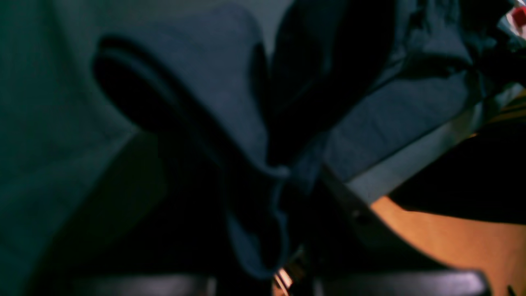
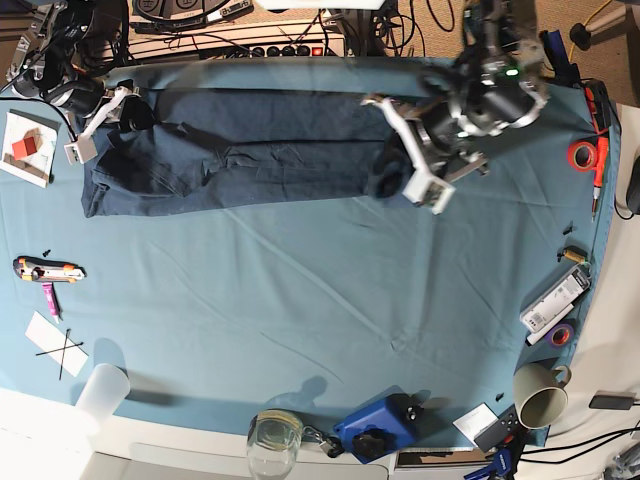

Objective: Fold the T-shirt properly
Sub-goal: 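Move the left gripper over the strip and grasp its middle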

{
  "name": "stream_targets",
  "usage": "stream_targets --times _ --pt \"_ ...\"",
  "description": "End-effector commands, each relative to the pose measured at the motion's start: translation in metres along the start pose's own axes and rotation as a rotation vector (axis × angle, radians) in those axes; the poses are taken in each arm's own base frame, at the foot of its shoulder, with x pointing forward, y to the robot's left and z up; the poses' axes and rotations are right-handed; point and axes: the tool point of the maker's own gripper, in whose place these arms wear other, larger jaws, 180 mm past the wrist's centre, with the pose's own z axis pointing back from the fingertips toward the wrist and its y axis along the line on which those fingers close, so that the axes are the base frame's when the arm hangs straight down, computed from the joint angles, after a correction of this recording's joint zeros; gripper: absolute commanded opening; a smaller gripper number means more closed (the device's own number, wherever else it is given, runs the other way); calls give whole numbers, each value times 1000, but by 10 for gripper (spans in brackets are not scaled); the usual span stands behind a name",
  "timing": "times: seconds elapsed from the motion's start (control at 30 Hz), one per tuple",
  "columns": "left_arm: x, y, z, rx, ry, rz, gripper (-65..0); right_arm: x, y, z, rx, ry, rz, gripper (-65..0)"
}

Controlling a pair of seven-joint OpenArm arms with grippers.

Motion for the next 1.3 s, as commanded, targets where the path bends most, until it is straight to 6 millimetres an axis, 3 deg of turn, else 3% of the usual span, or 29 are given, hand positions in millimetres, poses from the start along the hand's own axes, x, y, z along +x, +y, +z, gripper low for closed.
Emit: stream_targets --times 0.0,0.13,0.37,0.53,0.67,0.77,0.83,1.03,1.27 --pt "17 -8 -1 -3 -60 -18 -650 12 -2 5 -8 -37 22 -465" --pt "33 -30 -18 14 -88 -49 -650 12 -2 5 -8 -39 22 -465" --pt "31 -76 -65 -46 -8 -115 -650 13 -2 5 -8 -42 22 -465" --pt "32 -87 -80 -24 24 -118 -650 13 -2 5 -8 -42 22 -465" --pt "27 -101 -82 -73 41 -170 -640 13 -2 5 -8 -43 22 -465" --pt "27 -112 -81 -127 40 -175 -413 15 -2 6 -8 -55 22 -465" --pt "28 -119 -80 -160 34 -155 -334 17 -2 6 -8 -64 22 -465" --pt "40 -121 -74 -172 -7 -151 -330 17 -2 6 -8 -64 22 -465" --pt "73 -119 -51 -154 -130 -137 -330 17 -2 6 -8 -64 22 -465"
